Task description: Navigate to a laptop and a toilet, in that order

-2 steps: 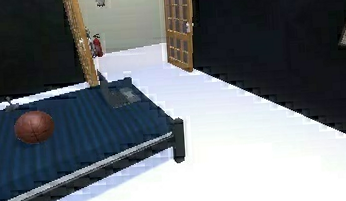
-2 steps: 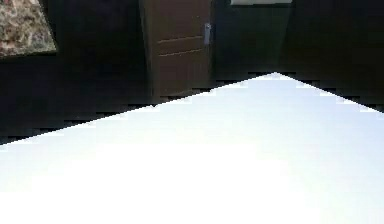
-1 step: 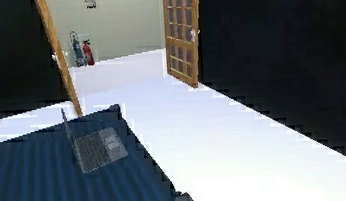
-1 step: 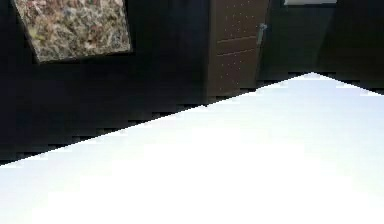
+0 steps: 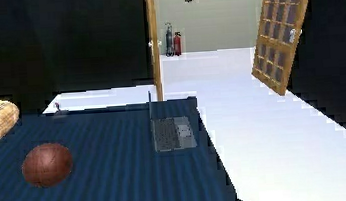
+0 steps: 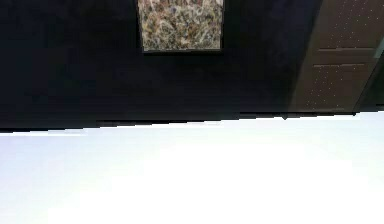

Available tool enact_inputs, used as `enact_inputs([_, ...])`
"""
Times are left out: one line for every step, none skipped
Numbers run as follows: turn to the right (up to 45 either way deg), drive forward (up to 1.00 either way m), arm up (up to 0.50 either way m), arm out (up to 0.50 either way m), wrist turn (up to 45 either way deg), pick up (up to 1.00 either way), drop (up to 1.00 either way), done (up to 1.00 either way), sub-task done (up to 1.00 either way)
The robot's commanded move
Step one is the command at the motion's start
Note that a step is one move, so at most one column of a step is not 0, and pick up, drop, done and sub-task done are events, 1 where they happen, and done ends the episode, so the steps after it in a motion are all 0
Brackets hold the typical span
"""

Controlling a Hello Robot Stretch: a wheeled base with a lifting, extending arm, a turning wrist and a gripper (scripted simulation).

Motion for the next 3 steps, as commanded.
enact_inputs([0.0, 0.0, 0.0, 0.0, 0.0, 0.0, 0.0, 0.0, 1.0])
enact_inputs([45.0, 0.0, 0.0, 0.0, 0.0, 0.0, 0.0, 0.0, 0.0])
enact_inputs([18.0, 0.0, 0.0, 0.0, 0.0, 0.0, 0.0, 0.0, 0.0])
